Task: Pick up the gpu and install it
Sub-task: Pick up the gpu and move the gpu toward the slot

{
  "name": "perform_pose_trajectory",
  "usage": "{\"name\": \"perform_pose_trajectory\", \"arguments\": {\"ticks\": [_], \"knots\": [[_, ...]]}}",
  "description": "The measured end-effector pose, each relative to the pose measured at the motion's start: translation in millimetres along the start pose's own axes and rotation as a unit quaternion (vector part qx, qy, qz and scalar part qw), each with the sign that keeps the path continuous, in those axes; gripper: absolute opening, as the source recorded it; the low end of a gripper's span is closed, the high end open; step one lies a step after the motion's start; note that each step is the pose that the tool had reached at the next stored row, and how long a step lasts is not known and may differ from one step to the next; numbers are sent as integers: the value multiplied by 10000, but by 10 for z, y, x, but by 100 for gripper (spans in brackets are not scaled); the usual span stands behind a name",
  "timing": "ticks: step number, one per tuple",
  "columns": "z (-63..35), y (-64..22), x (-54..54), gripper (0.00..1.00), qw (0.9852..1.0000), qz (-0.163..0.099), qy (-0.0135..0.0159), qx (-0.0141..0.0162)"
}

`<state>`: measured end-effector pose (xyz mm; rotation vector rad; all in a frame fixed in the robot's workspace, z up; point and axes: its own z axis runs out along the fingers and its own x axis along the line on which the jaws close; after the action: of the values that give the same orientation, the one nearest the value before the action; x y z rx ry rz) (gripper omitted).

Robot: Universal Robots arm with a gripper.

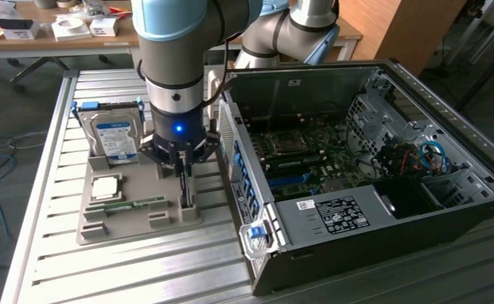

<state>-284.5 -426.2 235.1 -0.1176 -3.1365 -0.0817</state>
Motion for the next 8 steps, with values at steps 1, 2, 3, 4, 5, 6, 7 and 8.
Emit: {"name": "perform_pose_trajectory", "arguments": {"ticks": [1,2,3,4,5,6,7,8], "knots": [[0,0,0,26,10000,-16,1,0],[0,0,0,26,10000,-34,2,0],[0,0,0,26,10000,-67,3,0],[0,0,0,26,9999,-100,5,0],[0,0,-1,26,9999,-114,5,0],[0,0,0,26,9999,-113,6,0],[0,0,0,26,9999,-113,6,0],[0,0,0,26,9999,-114,6,0]]}}
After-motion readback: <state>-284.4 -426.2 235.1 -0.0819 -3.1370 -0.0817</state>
